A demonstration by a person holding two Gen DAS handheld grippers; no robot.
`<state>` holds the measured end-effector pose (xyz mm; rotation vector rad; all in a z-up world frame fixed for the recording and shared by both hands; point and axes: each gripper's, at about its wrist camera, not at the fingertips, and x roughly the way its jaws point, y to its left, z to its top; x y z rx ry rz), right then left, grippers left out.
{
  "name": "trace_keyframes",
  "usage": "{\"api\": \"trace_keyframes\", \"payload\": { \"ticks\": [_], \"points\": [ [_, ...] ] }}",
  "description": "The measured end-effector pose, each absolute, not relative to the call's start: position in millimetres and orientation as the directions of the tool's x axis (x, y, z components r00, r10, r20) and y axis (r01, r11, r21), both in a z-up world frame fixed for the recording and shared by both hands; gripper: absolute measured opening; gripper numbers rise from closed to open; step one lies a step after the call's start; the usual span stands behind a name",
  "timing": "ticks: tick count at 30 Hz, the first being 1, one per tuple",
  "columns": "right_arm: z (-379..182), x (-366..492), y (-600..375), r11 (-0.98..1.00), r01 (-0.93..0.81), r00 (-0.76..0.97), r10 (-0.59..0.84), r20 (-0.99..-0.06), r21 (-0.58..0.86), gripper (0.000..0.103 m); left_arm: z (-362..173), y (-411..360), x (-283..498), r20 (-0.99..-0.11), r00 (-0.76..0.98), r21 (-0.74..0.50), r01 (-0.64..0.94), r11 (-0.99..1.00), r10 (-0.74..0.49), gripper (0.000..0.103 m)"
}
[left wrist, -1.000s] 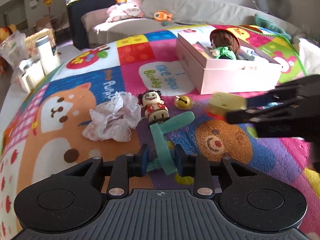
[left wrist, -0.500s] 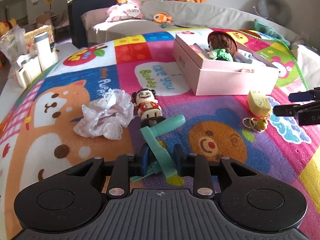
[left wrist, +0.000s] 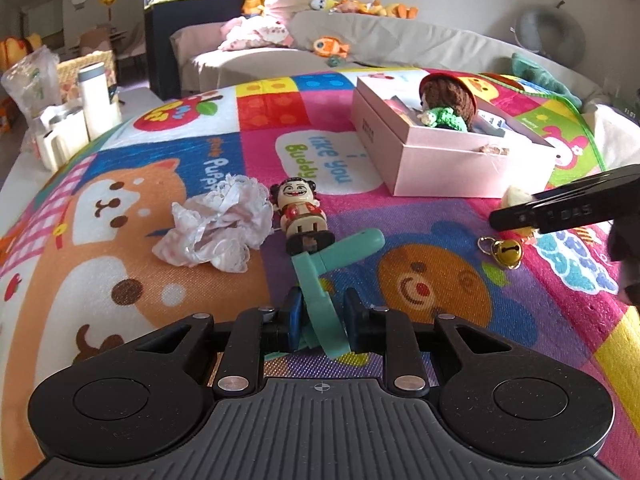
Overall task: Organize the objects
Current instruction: 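Lower the yellow toy into the box with the right gripper while the left drops the teal toy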
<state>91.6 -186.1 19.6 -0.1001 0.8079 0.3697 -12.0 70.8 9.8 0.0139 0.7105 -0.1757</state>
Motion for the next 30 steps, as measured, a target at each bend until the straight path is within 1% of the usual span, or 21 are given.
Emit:
{"api": "trace_keyframes", "payload": {
  "ticks": [3,6,7,8,9,15,17,18,19,20,22,23,27,30],
  "points": [
    [33.2,74.0,-191.3,0.933,-0.353,0.659,0.305,-0.687,0.075,0.058,10.1,69.4,-14.1,-0.644,0.751,-0.035,0.162,0.986,-0.147,0.024],
    [54.3,50.2,-201.3,0.931,-0.359,0.699,0.314,-0.642,0.065,0.058,17.2,69.2,-16.7,-0.624,0.764,-0.041,0.173,0.984,-0.161,0.022],
    [62.5,43.0,-205.7,0.931,-0.361,0.714,0.318,-0.624,0.061,0.058,23.2,68.5,-16.1,-0.615,0.769,-0.047,0.185,0.982,-0.174,0.021],
    [71.0,36.6,-211.0,0.931,-0.361,0.729,0.319,-0.605,0.055,0.058,31.8,67.1,-13.6,-0.605,0.773,-0.053,0.2,0.978,-0.191,0.014],
    [79.7,31.9,-216.3,0.932,-0.359,0.745,0.318,-0.586,0.05,0.058,43.3,64.8,-9.6,-0.591,0.78,-0.058,0.217,0.975,-0.208,0.014],
    [119.2,22.3,-248.1,0.953,-0.297,0.831,0.292,-0.473,0.066,0.058,115.4,25.5,25.4,-0.452,0.858,0.018,0.284,0.959,-0.245,0.014],
    [124.5,21.3,-256.1,0.956,-0.282,0.844,0.288,-0.452,0.083,0.058,134.6,10.0,41.5,-0.395,0.879,0.018,0.296,0.955,-0.266,0.014],
    [125.8,20.7,-259.7,0.957,-0.276,0.849,0.287,-0.444,0.089,0.058,141.6,4.3,50.2,-0.366,0.886,-0.007,0.302,0.953,-0.284,0.014],
    [126.0,20.4,-262.2,0.957,-0.274,0.851,0.285,-0.441,0.092,0.058,146.7,-0.2,61.1,-0.34,0.885,-0.057,0.319,0.946,-0.319,0.014],
    [125.3,20.6,-263.8,0.958,-0.271,0.852,0.283,-0.44,0.092,0.058,150.0,-4.6,75.9,-0.331,0.866,-0.128,0.352,0.927,-0.374,0.015],
    [122.1,21.2,-265.6,0.963,-0.257,0.855,0.268,-0.444,0.085,0.058,148.3,-13.2,102.4,-0.352,0.832,-0.23,0.366,0.902,-0.428,0.016],
    [120.1,21.6,-266.5,0.965,-0.251,0.856,0.26,-0.446,0.08,0.058,145.1,-17.1,111.4,-0.354,0.834,-0.259,0.348,0.901,-0.424,0.016],
    [113.1,19.9,-272.1,0.973,-0.226,0.863,0.226,-0.452,0.055,0.058,131.2,-23.8,118.6,-0.318,0.891,-0.251,0.249,0.935,-0.323,0.017],
    [108.8,21.9,-280.6,0.976,-0.207,0.859,0.214,-0.465,0.067,0.058,120.1,-13.2,113.7,-0.36,0.872,-0.261,0.246,0.934,-0.33,0.017]
  ]
}}
